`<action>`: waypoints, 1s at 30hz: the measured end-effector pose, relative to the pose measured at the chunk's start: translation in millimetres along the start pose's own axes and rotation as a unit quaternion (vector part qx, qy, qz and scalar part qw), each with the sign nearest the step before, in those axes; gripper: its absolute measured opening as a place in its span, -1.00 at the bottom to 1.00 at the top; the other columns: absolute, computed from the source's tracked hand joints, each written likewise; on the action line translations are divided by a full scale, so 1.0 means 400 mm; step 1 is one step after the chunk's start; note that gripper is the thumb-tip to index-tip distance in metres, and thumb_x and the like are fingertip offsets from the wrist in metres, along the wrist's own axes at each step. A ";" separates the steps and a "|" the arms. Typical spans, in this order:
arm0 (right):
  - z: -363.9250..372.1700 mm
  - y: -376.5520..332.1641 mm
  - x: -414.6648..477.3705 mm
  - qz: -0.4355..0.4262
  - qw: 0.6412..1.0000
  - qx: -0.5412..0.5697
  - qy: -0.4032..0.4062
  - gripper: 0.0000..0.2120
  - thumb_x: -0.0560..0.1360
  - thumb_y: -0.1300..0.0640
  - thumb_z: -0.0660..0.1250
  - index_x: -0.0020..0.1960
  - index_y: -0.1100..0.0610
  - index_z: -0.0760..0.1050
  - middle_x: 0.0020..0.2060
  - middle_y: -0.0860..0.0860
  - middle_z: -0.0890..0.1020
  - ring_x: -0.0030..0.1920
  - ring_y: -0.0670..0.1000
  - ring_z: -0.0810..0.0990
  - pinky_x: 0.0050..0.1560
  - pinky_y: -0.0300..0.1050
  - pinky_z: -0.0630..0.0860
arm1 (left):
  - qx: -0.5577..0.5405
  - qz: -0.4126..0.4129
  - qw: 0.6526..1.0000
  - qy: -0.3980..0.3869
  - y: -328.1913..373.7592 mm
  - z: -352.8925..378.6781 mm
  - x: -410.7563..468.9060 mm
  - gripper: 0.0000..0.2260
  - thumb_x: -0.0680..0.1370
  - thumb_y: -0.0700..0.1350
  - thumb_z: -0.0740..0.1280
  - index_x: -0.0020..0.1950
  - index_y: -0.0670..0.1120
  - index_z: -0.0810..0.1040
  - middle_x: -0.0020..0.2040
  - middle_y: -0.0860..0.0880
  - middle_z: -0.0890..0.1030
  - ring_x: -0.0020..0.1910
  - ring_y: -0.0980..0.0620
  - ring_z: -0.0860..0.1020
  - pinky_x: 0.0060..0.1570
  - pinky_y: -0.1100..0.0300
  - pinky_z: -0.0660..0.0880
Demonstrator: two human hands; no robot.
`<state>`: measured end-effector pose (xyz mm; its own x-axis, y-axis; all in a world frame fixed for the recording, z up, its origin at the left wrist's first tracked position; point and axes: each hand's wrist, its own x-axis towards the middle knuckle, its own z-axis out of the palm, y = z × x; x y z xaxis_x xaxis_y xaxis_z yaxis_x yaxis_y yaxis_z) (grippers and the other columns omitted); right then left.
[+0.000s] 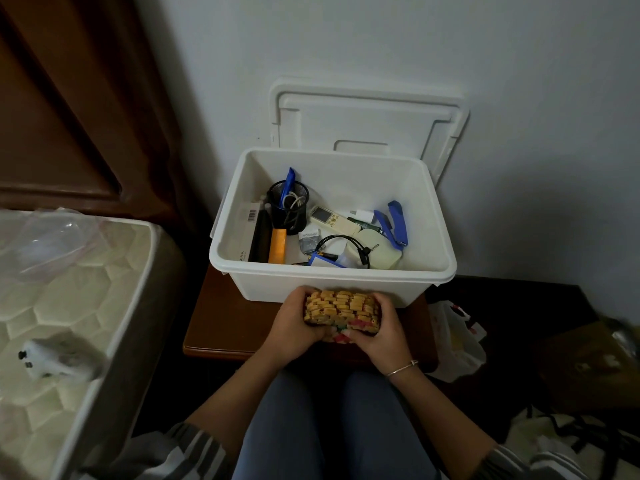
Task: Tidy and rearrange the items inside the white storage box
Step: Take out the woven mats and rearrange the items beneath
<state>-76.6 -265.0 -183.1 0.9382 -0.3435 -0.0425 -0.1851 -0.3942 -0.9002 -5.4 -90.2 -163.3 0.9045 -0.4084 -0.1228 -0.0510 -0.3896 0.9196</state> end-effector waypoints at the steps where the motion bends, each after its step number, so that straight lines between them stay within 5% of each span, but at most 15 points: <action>1: -0.001 0.003 -0.001 -0.001 1.000 0.001 0.001 -0.27 0.24 0.25 0.59 0.31 0.13 0.31 0.22 0.09 0.46 0.26 0.05 0.45 0.26 -0.01 0.46 | 0.001 0.005 1.000 -0.003 0.001 0.000 0.001 -0.43 0.26 -0.23 0.61 0.18 -0.09 0.44 0.11 -0.03 0.55 0.14 0.00 0.53 0.10 0.03 0.54; 8: 0.021 0.006 -0.003 0.013 1.000 0.008 -0.003 -0.24 0.24 0.27 0.57 0.34 0.10 0.28 0.25 0.10 0.43 0.29 0.07 0.43 0.29 0.06 0.45 | -0.005 0.019 1.000 0.009 -0.003 0.013 -0.003 -0.40 0.25 -0.17 0.62 0.22 -0.07 0.46 0.14 -0.02 0.55 0.17 0.04 0.52 0.18 -0.02 0.51; 17: 0.035 0.010 -0.012 0.020 0.999 0.036 0.017 -0.36 0.30 0.32 0.53 0.25 0.07 0.31 0.17 0.04 0.49 0.22 0.00 0.48 0.14 -0.35 0.43 | -0.014 0.014 0.999 0.037 -0.010 0.023 -0.018 -0.50 0.31 -0.14 0.59 0.13 0.10 0.45 0.08 0.10 0.59 0.13 0.20 0.54 0.07 0.33 0.49; 22: 0.026 0.000 -0.012 0.005 1.000 0.012 0.027 -0.42 0.31 0.32 0.52 0.25 0.22 0.37 0.14 0.09 0.52 0.19 0.06 0.51 0.13 -0.26 0.45 | -0.022 0.021 0.998 0.063 -0.006 0.035 -0.029 -0.55 0.33 -0.16 0.58 0.14 -0.08 0.48 0.06 0.01 0.62 0.10 0.10 0.58 0.08 0.19 0.54; 27: 0.010 -0.010 -0.008 -0.007 1.000 -0.009 0.016 -0.30 0.28 0.32 0.54 0.33 0.20 0.31 0.22 0.10 0.47 0.25 0.03 0.45 0.24 -0.13 0.45 | -0.056 -0.011 0.997 0.052 -0.006 0.044 -0.036 -0.48 0.33 -0.20 0.58 0.17 0.03 0.41 0.11 0.06 0.58 0.13 0.18 0.54 0.01 0.40 0.50; 30: 0.004 -0.012 -0.008 0.002 1.000 0.014 0.016 -0.23 0.25 0.37 0.53 0.37 0.13 0.28 0.25 0.06 0.43 0.28 -0.01 0.42 0.22 -0.25 0.43 | -0.063 -0.006 0.997 0.045 -0.005 0.045 -0.031 -0.37 0.30 -0.24 0.59 0.26 -0.02 0.37 0.16 0.03 0.53 0.17 0.16 0.50 0.07 0.34 0.49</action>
<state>-78.1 -260.6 -179.3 0.9275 -0.3725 -0.0323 -0.1798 -0.3685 -0.9121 -24.0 -99.4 -170.2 0.9395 -0.3261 -0.1051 0.0082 -0.2852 0.9584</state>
